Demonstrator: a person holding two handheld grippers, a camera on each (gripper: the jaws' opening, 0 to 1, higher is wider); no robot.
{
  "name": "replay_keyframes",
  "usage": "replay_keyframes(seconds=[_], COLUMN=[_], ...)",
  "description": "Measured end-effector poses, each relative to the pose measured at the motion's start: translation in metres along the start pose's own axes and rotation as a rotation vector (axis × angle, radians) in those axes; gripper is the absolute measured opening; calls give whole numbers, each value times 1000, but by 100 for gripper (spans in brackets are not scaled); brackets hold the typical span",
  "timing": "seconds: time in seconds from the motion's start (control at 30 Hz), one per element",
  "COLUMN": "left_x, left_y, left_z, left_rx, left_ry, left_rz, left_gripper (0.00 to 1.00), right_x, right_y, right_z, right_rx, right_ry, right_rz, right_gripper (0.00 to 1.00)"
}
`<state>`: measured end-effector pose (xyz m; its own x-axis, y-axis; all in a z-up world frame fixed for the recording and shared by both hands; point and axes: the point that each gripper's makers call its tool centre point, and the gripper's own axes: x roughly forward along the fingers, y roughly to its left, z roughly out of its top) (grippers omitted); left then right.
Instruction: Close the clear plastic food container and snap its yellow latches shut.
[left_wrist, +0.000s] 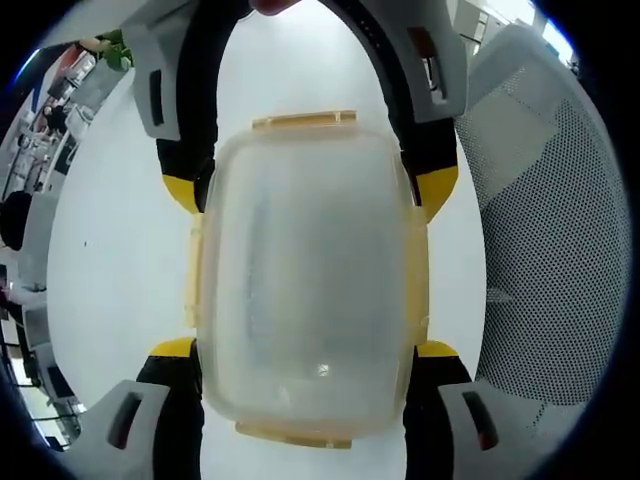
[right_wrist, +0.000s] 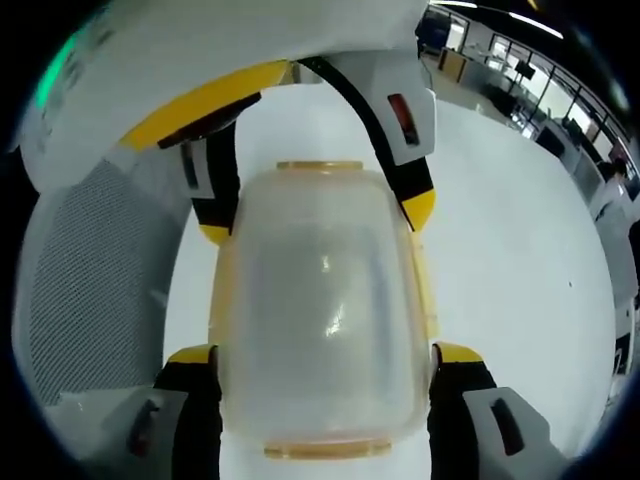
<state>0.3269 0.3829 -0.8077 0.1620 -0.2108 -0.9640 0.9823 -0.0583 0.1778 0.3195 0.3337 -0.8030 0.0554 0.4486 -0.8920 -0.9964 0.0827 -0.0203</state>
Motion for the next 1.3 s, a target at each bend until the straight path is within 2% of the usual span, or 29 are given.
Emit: replay_keyframes(seconds=[0.47,0.77,1.2,1.27,1.3], left_x=[-3,-3,-4,-1,1], left_y=[0,1,-1,-1,1], left_z=[-12,-24,-24,-24,-27], left_rx=[-16,-23,-36,-47,-15], left_ry=[-18,-1,-8,-10,11], left_rz=[1,0,4,27,59], left_gripper=[83,83,83,85,85], right_x=[7,14,15,15,15], right_y=[0,0,1,2,2], right_z=[12,22,23,24,25], right_rx=[-9,-17,-20,-12,-8], right_ry=[-9,-18,-18,-23,-25], right_rz=[0,-1,-12,-13,-14], right_gripper=[87,88,88,88,88])
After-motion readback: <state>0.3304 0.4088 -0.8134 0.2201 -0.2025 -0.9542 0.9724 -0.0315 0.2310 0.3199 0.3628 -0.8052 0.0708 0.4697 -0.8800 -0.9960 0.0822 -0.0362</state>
